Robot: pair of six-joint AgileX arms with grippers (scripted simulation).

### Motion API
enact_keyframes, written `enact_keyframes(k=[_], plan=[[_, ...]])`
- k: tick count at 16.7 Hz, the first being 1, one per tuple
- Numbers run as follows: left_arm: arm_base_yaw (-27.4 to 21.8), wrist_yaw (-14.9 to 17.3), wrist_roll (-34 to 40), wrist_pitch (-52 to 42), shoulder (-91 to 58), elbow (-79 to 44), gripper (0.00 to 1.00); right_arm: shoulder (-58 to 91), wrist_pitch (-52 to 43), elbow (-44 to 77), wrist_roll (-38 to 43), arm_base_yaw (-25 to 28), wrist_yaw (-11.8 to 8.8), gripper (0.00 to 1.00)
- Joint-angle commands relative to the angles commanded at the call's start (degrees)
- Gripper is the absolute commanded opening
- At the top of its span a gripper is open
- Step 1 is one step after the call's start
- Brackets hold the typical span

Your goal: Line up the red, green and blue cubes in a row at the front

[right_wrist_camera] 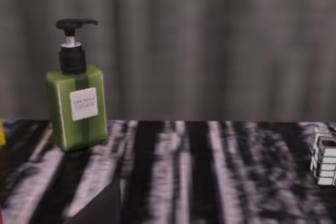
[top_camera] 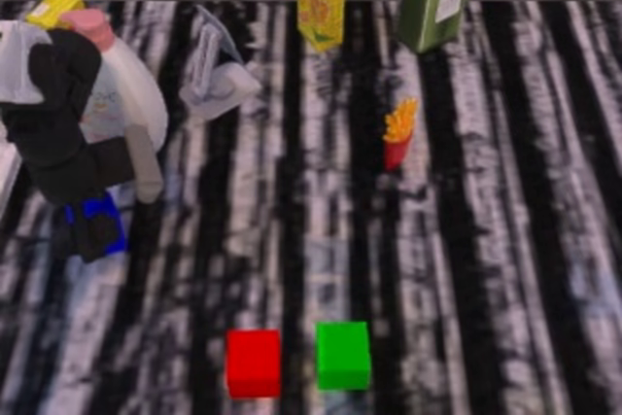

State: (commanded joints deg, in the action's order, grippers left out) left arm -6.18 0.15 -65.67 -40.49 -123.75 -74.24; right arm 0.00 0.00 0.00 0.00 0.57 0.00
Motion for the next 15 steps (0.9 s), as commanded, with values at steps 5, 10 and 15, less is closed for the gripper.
enact_keyframes(k=[5,10,15], plan=[[0.1,0.6,0.7,-6.1,3.8,-2.5,0.0,0.0,0.0,0.0,0.0,0.0,0.0,1.0],[0.9,0.5,0.9,-15.4,8.4,-7.1,0.0,0.0,0.0,0.0,0.0,0.0,0.0,1.0],[0.5,0.5,0.9,-15.7,8.5,-7.3,0.0,0.0,0.0,0.0,0.0,0.0,0.0,1.0]])
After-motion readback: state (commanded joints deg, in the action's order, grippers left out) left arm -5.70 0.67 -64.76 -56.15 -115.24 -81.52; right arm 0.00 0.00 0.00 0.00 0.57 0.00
